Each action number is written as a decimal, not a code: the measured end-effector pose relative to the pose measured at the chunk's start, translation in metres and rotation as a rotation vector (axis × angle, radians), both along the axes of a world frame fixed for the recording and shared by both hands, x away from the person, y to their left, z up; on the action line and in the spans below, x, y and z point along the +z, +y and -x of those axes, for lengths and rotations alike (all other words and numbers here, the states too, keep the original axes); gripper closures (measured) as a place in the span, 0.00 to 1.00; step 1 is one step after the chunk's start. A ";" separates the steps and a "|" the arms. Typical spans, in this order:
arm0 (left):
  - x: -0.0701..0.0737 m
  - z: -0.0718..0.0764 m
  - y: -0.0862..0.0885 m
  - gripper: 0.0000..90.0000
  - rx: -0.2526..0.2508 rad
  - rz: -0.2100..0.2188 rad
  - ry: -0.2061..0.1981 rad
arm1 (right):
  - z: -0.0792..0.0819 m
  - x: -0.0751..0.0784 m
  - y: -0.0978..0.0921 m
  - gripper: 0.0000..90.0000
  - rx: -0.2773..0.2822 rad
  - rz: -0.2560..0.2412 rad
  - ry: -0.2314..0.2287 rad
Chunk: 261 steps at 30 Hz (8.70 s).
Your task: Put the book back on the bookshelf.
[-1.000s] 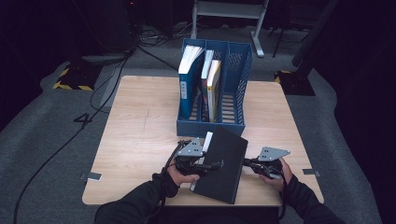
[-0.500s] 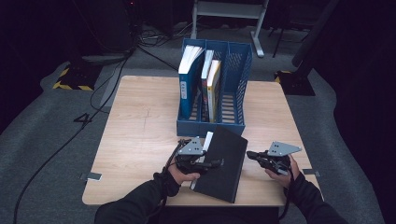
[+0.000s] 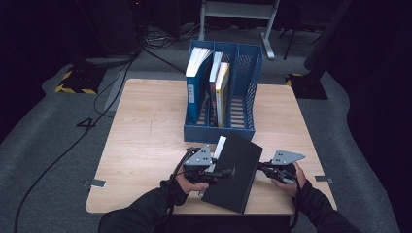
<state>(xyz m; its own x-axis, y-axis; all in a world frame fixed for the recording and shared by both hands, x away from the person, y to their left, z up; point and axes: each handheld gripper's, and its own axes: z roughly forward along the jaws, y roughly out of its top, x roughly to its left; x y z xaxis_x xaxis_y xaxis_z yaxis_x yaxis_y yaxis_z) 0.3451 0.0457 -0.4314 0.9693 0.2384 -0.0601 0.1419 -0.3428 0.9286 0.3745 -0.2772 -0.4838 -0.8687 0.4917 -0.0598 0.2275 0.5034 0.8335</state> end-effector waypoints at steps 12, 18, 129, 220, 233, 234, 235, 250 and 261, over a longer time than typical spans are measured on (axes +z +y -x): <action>0.007 0.002 0.002 0.75 -0.025 0.034 -0.043 | 0.002 0.014 -0.012 1.00 -0.001 -0.114 -0.034; 0.006 0.005 0.007 0.78 -0.039 0.050 -0.022 | 0.004 0.021 -0.014 1.00 0.021 -0.157 -0.043; -0.043 0.011 0.027 0.64 -0.065 -0.393 -0.008 | 0.051 0.084 0.031 0.45 0.219 -0.129 -0.107; -0.072 -0.019 0.068 0.18 0.273 -0.421 0.126 | 0.063 0.111 0.002 0.59 0.015 -0.038 -0.101; -0.072 -0.019 0.068 0.17 0.274 -0.421 0.126 | 0.061 0.118 0.004 0.59 0.008 -0.020 -0.120; -0.072 -0.019 0.068 0.17 0.274 -0.421 0.126 | 0.061 0.118 0.003 0.59 0.005 -0.023 -0.121; -0.072 -0.019 0.068 0.17 0.274 -0.422 0.126 | 0.061 0.119 0.003 0.59 0.003 -0.023 -0.126; -0.072 -0.019 0.068 0.17 0.274 -0.422 0.126 | 0.060 0.138 -0.001 0.59 -0.020 -0.042 -0.162; -0.072 -0.019 0.068 0.17 0.273 -0.421 0.124 | 0.057 0.155 -0.007 0.59 -0.054 -0.053 -0.215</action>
